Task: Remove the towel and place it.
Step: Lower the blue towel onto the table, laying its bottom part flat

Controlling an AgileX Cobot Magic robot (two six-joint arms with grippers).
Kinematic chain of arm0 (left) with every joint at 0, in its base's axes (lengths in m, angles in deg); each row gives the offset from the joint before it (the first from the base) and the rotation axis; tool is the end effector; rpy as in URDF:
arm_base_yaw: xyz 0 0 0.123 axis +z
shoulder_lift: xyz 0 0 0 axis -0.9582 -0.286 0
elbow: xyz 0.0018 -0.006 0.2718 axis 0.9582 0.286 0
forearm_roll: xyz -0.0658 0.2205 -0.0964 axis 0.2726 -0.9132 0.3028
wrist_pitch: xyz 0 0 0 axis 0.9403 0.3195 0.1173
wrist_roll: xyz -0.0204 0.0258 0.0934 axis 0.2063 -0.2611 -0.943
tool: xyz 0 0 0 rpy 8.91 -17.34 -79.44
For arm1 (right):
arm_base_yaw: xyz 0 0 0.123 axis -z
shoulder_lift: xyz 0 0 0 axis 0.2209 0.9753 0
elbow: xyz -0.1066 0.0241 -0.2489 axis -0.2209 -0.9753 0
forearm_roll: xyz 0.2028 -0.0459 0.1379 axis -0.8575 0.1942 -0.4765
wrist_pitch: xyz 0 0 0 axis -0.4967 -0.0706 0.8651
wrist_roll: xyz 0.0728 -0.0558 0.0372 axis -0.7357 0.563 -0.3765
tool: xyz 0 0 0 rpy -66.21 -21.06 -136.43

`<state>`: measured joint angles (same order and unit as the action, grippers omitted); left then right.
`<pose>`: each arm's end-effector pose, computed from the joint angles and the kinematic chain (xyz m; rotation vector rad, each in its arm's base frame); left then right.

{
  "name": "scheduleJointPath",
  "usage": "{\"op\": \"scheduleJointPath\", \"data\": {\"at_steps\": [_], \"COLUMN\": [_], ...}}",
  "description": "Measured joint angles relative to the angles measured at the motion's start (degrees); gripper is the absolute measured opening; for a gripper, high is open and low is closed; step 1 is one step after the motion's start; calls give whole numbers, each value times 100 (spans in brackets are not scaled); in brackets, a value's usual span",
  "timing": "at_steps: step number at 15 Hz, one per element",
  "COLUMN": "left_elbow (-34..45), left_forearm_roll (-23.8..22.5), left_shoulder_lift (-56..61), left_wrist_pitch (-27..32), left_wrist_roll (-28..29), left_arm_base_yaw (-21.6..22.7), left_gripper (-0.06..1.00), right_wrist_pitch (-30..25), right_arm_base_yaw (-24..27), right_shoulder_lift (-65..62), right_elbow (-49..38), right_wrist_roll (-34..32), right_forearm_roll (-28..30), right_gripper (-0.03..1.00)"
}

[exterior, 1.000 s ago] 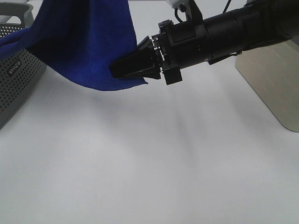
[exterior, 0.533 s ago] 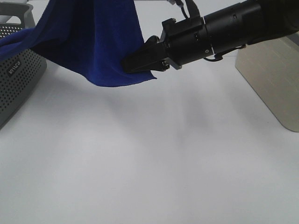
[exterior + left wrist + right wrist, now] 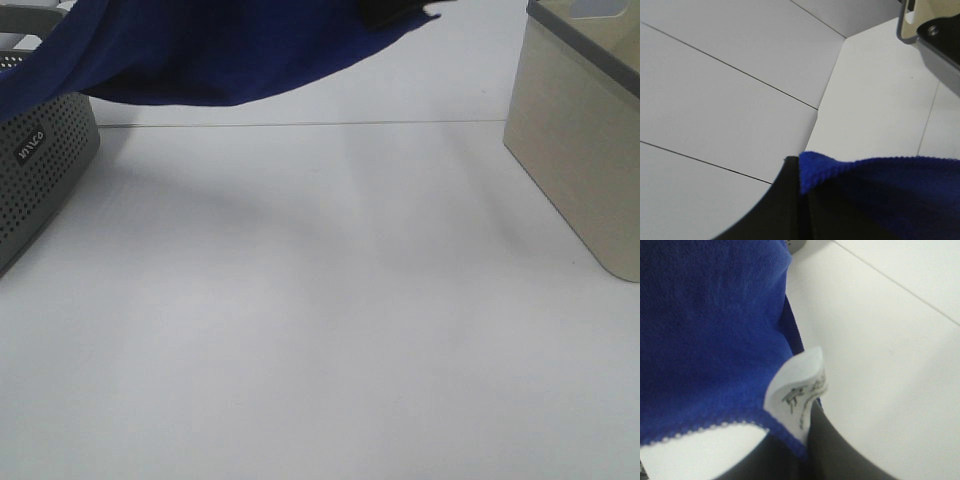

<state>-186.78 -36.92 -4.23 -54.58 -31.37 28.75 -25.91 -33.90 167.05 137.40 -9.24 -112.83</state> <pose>0.2654 -0.2223 0.4820 1.1562 1.3355 0.3328 0.3240 0.1691 0.3431 -0.8541 2.1835 0.5842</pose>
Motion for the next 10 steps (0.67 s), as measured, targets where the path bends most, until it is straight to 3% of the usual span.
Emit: {"op": "scheduleJointPath", "data": {"at_steps": [4,6,10], "left_elbow": [0,0,0], "left_forearm_roll": [0,17,46], "left_shoulder_lift": [-86,-178,-395], "left_wrist_pitch": [-911,-1318,-2487], "left_wrist_roll": [928,1272,1725], "left_arm_base_yaw": [647,825,1203], "left_gripper": [0,0,0], "right_wrist_pitch": [-579,-481,258], "right_arm_base_yaw": [0,0,0], "right_shoulder_lift": [-40,-46,-46], "right_elbow": [1415,1851,2355], "right_wrist_roll": [-1192,-1444,-1816], "right_forearm_roll": [1427,1896,2670], "right_gripper": [2,2,2]}}
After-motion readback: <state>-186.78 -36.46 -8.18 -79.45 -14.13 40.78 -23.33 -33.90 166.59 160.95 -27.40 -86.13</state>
